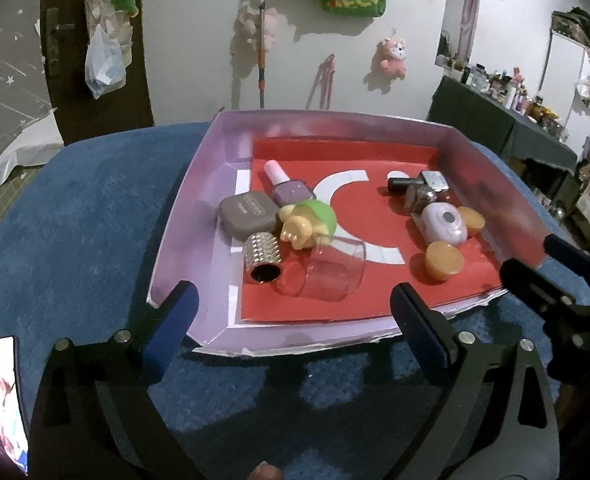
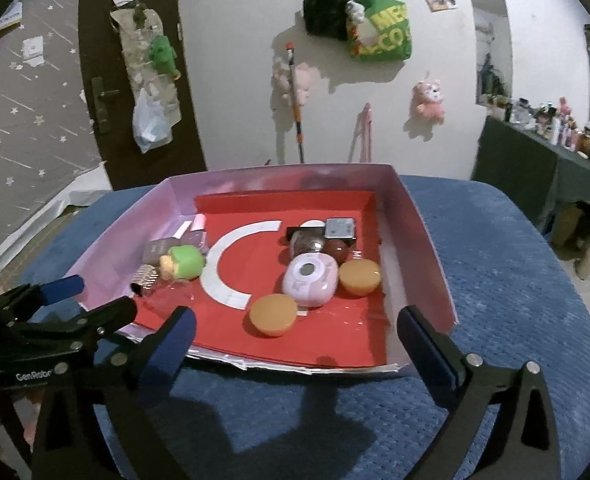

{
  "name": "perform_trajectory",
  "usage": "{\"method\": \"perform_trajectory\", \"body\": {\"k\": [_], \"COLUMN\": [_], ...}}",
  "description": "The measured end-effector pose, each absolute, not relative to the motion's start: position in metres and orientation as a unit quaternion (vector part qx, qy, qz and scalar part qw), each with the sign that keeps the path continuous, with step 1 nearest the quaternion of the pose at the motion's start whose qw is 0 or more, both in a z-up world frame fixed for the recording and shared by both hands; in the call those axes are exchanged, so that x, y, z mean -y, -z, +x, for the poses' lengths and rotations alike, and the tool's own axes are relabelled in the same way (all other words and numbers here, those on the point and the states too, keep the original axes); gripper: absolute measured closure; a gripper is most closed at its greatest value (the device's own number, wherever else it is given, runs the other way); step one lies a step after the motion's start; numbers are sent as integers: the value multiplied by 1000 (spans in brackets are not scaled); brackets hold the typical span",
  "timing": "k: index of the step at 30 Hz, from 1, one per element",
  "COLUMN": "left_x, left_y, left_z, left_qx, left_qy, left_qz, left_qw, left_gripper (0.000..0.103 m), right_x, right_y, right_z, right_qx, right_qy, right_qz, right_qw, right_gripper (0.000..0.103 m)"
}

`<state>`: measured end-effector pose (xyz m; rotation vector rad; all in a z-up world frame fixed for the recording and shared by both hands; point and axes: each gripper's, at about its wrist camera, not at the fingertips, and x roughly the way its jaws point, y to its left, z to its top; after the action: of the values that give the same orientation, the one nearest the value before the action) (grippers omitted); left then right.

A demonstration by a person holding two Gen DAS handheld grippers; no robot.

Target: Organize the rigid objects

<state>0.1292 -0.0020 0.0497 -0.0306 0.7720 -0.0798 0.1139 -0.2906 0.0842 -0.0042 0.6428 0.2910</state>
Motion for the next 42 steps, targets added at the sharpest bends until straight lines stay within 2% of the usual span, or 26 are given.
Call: {"method": "perform_trajectory", "body": {"k": [14,42], "left_x": [2,4], "left_y": [-36,-33], "left_z": [129,130], "left_qx": [-381,-384], "left_qy": [32,34], "left_qz": [-7,-6], "left_qw": [924,923], "left_gripper": [4,3], "right_x": [288,289], "right_y": [-63,-64], "right_z": [115,116], "right_qx": [-333,-333], "right_qy": [-120,-121], "right_qz": [-9,-5], "right_qw": [935,935], "right_gripper": [0,0]}}
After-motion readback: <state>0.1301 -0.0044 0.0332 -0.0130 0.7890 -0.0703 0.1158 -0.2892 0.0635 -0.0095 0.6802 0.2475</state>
